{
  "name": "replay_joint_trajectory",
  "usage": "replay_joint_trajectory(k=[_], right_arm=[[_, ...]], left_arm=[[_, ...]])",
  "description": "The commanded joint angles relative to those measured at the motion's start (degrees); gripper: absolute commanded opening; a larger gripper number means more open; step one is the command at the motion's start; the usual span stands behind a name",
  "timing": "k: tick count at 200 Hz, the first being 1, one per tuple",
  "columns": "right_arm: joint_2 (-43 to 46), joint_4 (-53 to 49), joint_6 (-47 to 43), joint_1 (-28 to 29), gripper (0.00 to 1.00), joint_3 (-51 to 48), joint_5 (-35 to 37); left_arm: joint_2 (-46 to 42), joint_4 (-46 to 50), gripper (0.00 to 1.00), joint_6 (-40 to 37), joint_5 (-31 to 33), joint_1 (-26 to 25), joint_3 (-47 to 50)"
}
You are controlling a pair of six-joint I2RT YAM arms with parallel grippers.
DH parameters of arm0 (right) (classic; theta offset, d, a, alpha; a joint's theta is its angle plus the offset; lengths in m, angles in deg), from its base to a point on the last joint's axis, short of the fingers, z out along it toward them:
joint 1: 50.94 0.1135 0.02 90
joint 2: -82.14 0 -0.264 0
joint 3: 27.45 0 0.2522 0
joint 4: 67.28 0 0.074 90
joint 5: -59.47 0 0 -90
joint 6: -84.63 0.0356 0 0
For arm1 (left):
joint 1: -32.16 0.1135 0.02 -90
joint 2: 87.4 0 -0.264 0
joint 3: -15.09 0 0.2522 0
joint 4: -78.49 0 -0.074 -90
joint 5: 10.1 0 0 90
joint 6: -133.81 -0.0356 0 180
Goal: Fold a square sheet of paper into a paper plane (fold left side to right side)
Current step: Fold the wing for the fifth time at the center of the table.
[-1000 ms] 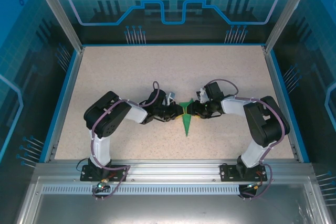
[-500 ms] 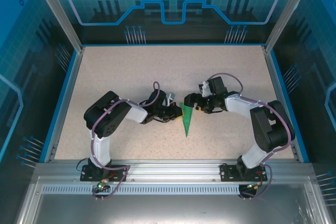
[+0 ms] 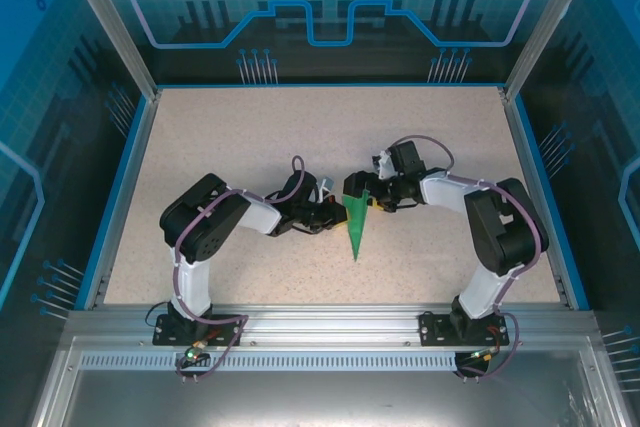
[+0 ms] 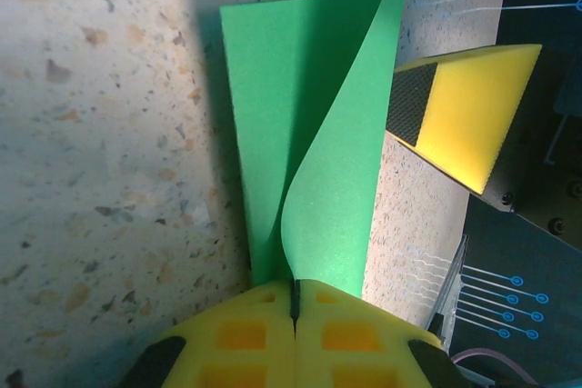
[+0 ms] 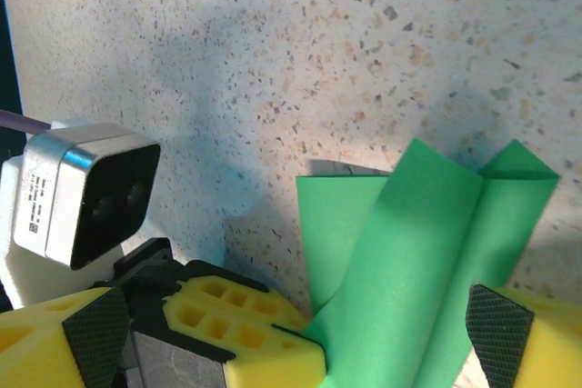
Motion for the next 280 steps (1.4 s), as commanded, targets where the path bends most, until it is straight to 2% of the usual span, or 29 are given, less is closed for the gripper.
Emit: replay_joint_trajectory(k=[1,123,163,207,222,254,280], right_arm=[[-1.6,0.1,0.5,0.8,0.99,1.9,-0.9],[-5.0,-4.3,-1.2,1.6,0.99,2.9,1.6],[-1.7,-3.8,-2.0,1.3,0.99,3.2,1.6],[4.2,-7.2,-3.8,0.5,0.99,2.7,5.5],[5.3,-7.3,-3.8,0.5,0.9,2.0,5.2],[3.4,-7.2,-3.7,0.9,0.48,1.8,2.2],[1.0,-6.3,-3.0,1.7,0.27,2.0,0.9]], left_arm=[[-0.8,1.1,0.0,-1.7,0.8,0.2,-1.1],[1.0,2.1,0.0,-2.5,1.5,0.8,-2.2],[1.8,2.3,0.0,-2.2,1.5,0.8,-1.5],[2.5,2.1,0.0,-2.1,1.2,0.7,-1.7],[2.8,2.1,0.0,-2.1,1.1,0.7,-1.9],[3.1,2.1,0.0,-1.9,1.0,0.8,-2.0],[3.1,2.3,0.0,-1.9,1.0,0.7,-2.1]])
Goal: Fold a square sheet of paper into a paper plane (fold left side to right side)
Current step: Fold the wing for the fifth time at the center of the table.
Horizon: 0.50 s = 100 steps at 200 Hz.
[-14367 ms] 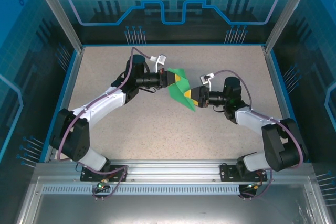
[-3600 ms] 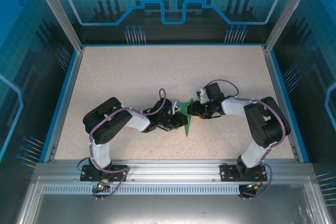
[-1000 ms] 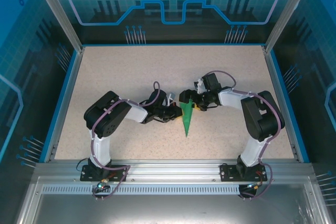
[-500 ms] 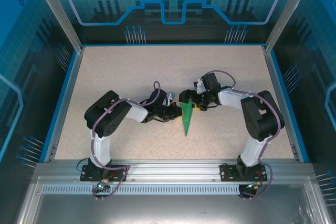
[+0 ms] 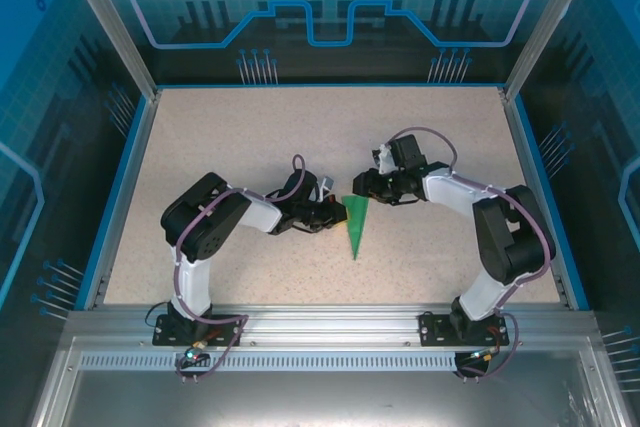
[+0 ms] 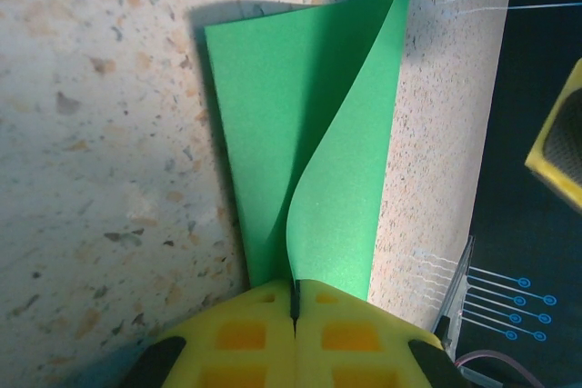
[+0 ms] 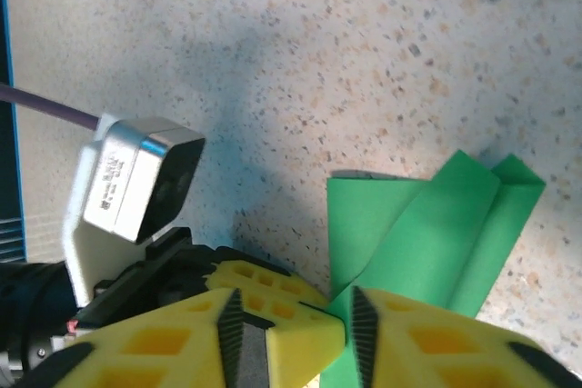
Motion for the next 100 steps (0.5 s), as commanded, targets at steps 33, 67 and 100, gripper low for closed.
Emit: replay_joint_trajectory(k=[33,67,100], right_arm=[[-5.1,-2.7,-0.5,2.1,0.17,0.8,-0.9],[-6.8,-3.8,-1.0,2.3,0.16,0.7,0.3],[-7.5,-4.2,-1.5,2.3,0.16,0.2,1.7]], left_arm=[[2.4,1.4,0.0,-0.7,1.1,0.4,-1.1],[2.6,2.5,0.0,-0.7,1.2,0.4,-1.3],[3.0,3.1,0.0,-0.6,1.4,0.4,-1.6]])
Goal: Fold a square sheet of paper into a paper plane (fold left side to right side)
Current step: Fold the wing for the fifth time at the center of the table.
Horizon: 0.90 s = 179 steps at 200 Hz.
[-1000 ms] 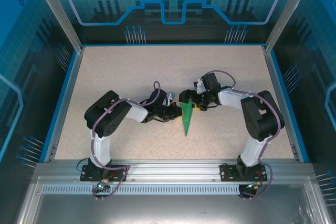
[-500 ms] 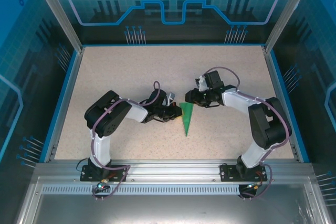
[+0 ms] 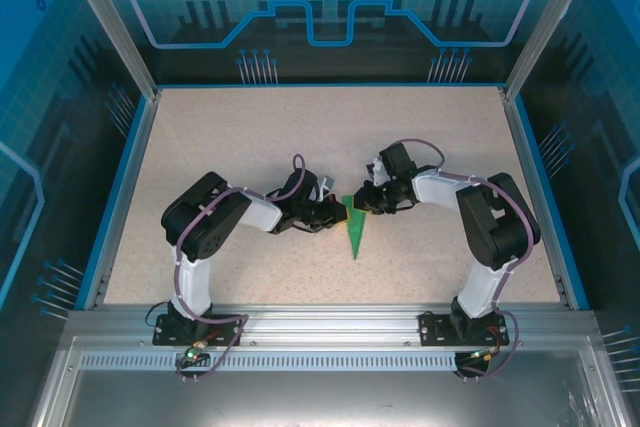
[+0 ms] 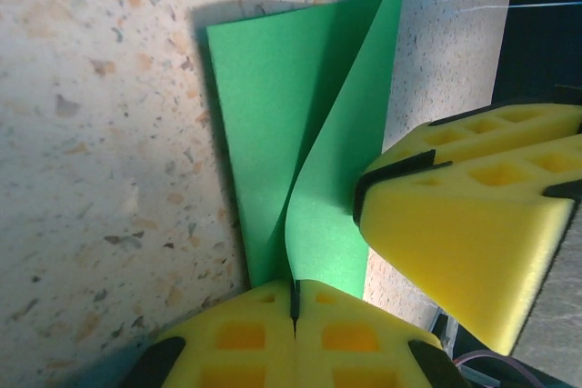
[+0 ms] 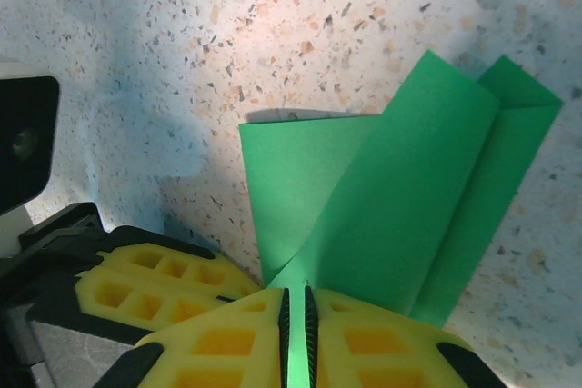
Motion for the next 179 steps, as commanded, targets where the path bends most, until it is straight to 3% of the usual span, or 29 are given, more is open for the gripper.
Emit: replay_joint_trajectory(k=[1,146,179], right_arm=[[-1.2,-1.9,-1.2,0.6,0.16,0.1,1.3],[-5.5,-5.2,-1.9,0.3,0.14,-0.5,4.8],[-5.4,-5.4,-2.0,-0.2,0.13,-2.0,5.2]], left_arm=[[2.8,2.6,0.0,-0.7,1.8,0.3,-1.1],[2.7,3.1,0.0,-0.2,1.0,0.4,-1.6],[-2.0,5.2,0.09,-1.6,1.3,0.4,-1.1]])
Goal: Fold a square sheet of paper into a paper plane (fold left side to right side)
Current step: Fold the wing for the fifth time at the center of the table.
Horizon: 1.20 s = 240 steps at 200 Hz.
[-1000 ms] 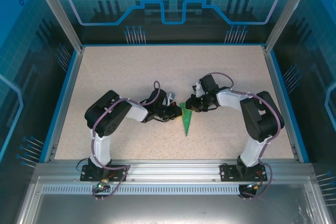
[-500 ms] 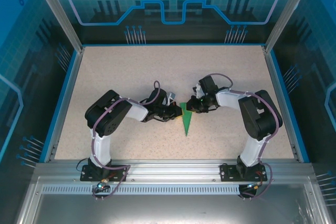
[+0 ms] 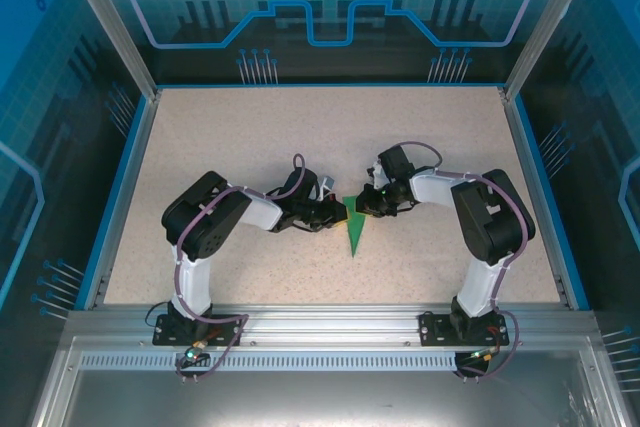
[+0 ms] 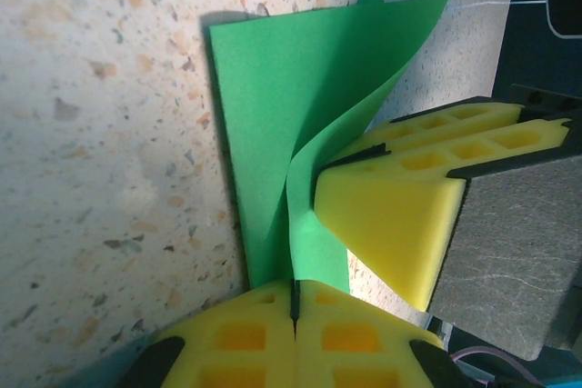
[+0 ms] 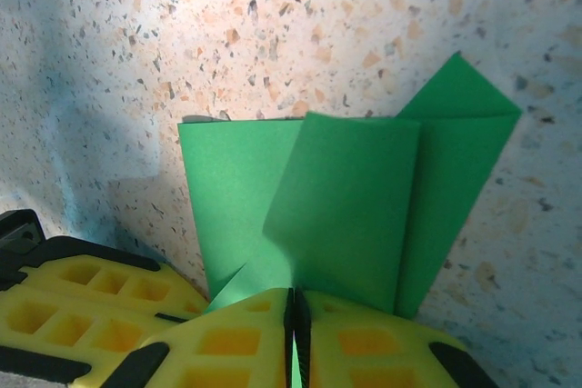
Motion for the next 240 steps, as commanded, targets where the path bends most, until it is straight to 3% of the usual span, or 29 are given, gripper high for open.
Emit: replay_joint_trajectory(k=[1,23,39,73,97,148,240], right_arm=[[-3.0,-4.5,-0.8,-0.1,0.13,-2.1,3.3],[-2.9,-4.0,-0.9,-0.1,0.12,-2.5,3.0],[-2.9,-3.3,-0.7,-0.2,0.12,-2.7,2.4],[-3.1,-2.5,-0.6,0.0,0.12,-2.6,1.5],[-3.3,-2.4,-0.6,0.0,0.12,-2.4,1.3],[-3.7,-2.8,-0.7,0.6,0.12,-2.0,1.3],[-3.3,-3.5,-1.3,0.6,0.12,-1.7,1.5]], left_arm=[[-2.2,3.9,0.1,-1.7,2.4,0.2,-0.3],[-6.5,6.5,0.25,-3.2,3.3,0.2,0.4],[-9.9,8.8,0.28,-4.2,3.8,0.1,1.2],[-16.8,9.6,0.17,-2.6,2.0,-0.5,4.2],[-18.5,10.3,0.14,-0.5,-1.0,-2.5,3.9],[-12.1,8.9,0.15,3.1,-3.8,-6.8,-0.7],[-5.4,9.3,0.14,6.4,-2.7,-7.3,-0.8]])
